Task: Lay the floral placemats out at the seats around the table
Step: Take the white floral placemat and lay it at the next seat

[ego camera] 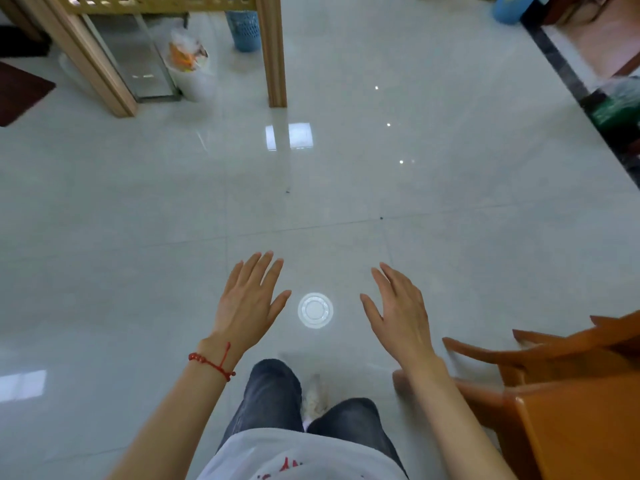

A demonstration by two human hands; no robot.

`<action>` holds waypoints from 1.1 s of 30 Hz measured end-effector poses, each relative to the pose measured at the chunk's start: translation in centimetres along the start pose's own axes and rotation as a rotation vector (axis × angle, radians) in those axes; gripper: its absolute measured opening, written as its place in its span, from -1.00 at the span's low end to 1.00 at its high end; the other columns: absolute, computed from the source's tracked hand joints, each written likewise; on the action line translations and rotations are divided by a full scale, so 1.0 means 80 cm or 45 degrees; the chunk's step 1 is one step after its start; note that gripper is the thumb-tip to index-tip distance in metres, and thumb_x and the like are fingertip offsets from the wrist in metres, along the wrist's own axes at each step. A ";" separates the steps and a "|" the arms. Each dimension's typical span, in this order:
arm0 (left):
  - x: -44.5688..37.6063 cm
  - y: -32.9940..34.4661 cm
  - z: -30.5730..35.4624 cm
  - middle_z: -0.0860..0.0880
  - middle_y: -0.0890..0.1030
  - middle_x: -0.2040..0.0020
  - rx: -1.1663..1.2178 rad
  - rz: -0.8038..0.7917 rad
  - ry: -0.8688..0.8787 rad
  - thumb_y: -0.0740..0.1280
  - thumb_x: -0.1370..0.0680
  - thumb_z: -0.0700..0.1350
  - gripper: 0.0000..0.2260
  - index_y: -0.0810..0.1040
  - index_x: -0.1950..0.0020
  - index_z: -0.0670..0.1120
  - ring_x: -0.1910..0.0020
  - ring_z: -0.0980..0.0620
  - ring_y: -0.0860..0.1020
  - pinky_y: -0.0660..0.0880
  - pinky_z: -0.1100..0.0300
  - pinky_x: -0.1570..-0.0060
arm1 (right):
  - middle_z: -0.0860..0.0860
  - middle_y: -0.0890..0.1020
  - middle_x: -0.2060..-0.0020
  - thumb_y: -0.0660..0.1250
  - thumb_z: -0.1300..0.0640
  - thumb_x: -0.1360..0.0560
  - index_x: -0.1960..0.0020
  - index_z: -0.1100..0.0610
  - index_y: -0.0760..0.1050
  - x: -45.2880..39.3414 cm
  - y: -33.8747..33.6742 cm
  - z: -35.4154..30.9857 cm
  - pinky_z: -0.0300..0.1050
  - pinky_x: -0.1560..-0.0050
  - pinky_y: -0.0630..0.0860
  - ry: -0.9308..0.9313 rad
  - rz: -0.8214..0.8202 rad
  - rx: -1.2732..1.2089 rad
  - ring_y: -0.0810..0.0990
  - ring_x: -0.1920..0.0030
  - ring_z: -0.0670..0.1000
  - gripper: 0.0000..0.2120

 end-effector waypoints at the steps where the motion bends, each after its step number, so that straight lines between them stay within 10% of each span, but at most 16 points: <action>1: -0.019 -0.003 0.001 -0.19 0.55 -0.23 -0.005 0.002 0.014 -0.20 -0.60 0.16 -0.38 0.46 -0.27 -0.20 -0.20 -0.19 0.53 0.43 -0.14 -0.17 | 0.12 0.43 -0.34 0.04 -0.13 -0.51 -0.33 0.16 0.36 -0.016 -0.003 0.003 0.03 -0.28 0.32 0.010 0.020 -0.005 0.41 -0.32 0.15 -0.48; 17: -0.361 -0.067 0.009 -0.22 0.51 -0.27 -0.075 0.036 0.423 -0.19 -0.60 0.15 -0.40 0.41 -0.31 -0.22 -0.24 -0.21 0.49 0.40 -0.15 -0.20 | 0.16 0.52 -0.24 0.09 -0.06 -0.50 -0.26 0.20 0.43 -0.265 -0.061 0.056 0.08 -0.15 0.46 0.281 0.283 0.019 0.53 -0.20 0.17 -0.53; 33: -0.486 -0.059 0.297 -0.20 0.52 -0.26 -0.083 -0.008 1.088 -0.17 -0.61 0.15 -0.42 0.41 -0.30 -0.20 -0.25 -0.20 0.49 0.41 -0.13 -0.20 | 0.13 0.54 -0.22 0.12 -0.07 -0.51 -0.25 0.18 0.46 -0.199 -0.150 0.267 0.02 -0.18 0.42 0.900 0.664 0.117 0.51 -0.20 0.13 -0.56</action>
Point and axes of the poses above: each hand's wrist, its own x-axis away from the middle knuckle, its own y-axis out of the palm, z = x × y, the point moved 9 cm from there along -x, towards the middle knuckle
